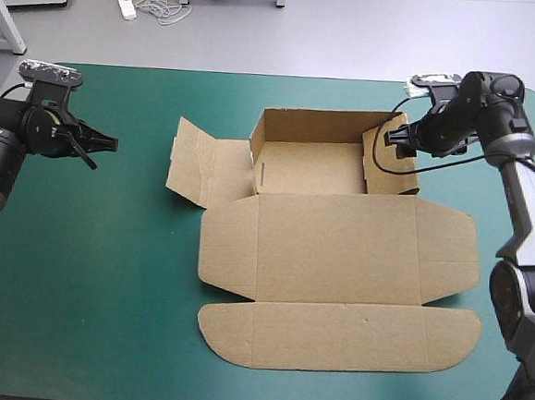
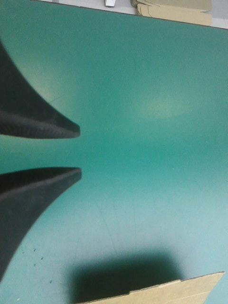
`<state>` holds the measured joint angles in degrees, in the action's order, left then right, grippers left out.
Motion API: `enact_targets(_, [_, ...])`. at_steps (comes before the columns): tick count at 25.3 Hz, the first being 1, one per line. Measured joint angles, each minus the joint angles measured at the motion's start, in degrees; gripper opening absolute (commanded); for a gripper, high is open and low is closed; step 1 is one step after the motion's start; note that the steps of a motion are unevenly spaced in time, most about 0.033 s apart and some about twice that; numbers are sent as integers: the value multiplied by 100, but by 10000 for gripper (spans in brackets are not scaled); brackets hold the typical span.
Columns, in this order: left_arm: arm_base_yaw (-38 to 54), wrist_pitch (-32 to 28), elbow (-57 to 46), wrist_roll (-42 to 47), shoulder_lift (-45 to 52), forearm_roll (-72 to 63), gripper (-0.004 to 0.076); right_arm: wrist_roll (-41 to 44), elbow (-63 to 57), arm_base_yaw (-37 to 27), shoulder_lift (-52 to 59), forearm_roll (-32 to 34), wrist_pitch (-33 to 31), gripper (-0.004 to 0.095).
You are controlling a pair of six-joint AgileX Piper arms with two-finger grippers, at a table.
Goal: Fold the box
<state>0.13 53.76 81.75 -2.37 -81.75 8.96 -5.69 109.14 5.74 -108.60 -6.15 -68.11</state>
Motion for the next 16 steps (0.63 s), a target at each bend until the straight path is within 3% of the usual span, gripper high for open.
enact_targets(7, [0, 84, 0, 0, 0, 11, 158, 143, 402, 249, -738, 268, -186, 607])
enact_targets(11, [0, 158, 0, 0, 0, 11, 158, 353, 426, 325, -1080, 419, -43, 558])
enact_targets(14, [0, 179, 0, 0, 0, 11, 158, 398, 438, 325, -1224, 504, 22, 457])
enact_targets(16, [0, 199, 0, 0, 0, 11, 158, 417, 438, 325, -1355, 504, 52, 258])
